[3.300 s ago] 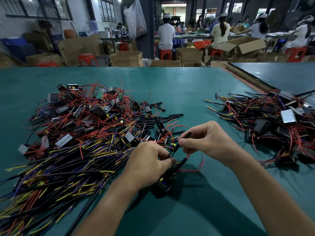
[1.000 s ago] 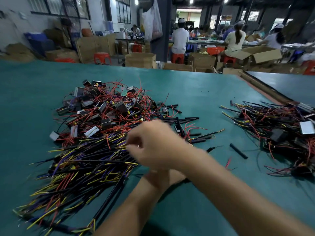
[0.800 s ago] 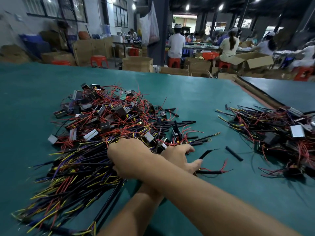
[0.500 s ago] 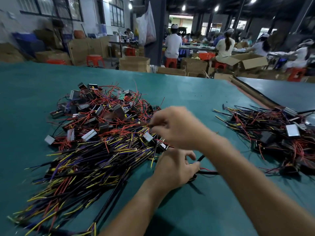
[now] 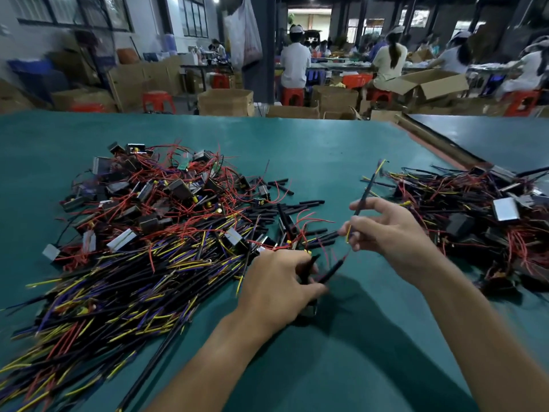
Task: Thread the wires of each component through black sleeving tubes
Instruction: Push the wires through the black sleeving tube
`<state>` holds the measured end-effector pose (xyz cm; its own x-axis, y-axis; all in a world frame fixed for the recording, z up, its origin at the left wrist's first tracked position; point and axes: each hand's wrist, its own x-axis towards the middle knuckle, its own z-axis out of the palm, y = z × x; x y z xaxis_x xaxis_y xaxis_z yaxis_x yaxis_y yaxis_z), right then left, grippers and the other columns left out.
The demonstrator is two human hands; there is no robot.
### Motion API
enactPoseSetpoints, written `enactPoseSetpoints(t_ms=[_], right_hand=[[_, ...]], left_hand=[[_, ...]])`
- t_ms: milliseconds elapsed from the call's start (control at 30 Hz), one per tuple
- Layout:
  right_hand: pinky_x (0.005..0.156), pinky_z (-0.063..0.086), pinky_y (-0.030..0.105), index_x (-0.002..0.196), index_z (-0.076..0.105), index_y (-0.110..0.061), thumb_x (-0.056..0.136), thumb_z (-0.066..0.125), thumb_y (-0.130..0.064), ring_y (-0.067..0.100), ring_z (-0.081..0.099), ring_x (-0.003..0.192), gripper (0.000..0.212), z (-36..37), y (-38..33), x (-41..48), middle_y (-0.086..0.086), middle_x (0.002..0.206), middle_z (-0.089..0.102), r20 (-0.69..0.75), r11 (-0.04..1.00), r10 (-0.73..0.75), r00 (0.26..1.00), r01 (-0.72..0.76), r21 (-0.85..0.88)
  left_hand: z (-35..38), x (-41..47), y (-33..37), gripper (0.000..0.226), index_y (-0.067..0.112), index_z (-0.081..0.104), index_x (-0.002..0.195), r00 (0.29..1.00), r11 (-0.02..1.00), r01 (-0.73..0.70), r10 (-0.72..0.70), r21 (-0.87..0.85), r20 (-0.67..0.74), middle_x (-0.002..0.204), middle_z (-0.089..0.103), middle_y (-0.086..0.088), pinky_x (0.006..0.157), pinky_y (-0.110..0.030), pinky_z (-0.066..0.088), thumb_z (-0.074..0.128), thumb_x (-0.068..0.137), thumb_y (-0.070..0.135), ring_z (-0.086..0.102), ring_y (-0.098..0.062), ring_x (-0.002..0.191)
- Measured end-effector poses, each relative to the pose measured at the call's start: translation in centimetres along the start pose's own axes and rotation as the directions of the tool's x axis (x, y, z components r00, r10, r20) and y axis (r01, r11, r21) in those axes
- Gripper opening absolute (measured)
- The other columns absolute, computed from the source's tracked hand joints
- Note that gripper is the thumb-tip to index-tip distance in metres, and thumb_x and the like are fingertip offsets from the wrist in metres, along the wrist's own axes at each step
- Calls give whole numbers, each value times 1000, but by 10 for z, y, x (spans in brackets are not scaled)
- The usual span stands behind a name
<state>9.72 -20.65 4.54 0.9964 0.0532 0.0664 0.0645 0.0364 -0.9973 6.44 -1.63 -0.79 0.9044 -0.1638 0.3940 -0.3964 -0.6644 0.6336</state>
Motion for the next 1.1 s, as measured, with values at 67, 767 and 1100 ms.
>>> enactPoseSetpoints(t_ms=[67, 767, 1100], right_hand=[[51, 51, 24, 106, 50, -3, 95, 53, 5, 15, 54, 48, 14, 4, 1, -1, 17, 72, 70, 36, 1000, -12, 999, 12, -6], [50, 51, 23, 82, 54, -8, 85, 72, -12, 15, 52, 45, 18, 11, 9, 1, 7, 53, 60, 4, 992, -98, 995, 98, -74], [49, 49, 23, 79, 52, -11, 87, 69, -11, 14, 47, 43, 20, 7, 3, 0, 6, 52, 55, -55, 995, -90, 994, 88, -53]], left_hand=[[-2, -1, -1, 26, 24, 63, 70, 998, 997, 45, -41, 63, -55, 63, 64, 16, 57, -32, 48, 66, 57, 47, 56, -7, 60], [-24, -1, 8, 34, 33, 65, 85, 923, 980, 199, -194, 19, 333, 70, 70, 18, 68, -28, 55, 80, 55, 41, 65, -5, 65], [-21, -1, 1, 31, 21, 67, 82, 936, 972, 200, -151, -126, 319, 68, 69, 6, 64, -35, 57, 86, 58, 16, 59, -9, 56]])
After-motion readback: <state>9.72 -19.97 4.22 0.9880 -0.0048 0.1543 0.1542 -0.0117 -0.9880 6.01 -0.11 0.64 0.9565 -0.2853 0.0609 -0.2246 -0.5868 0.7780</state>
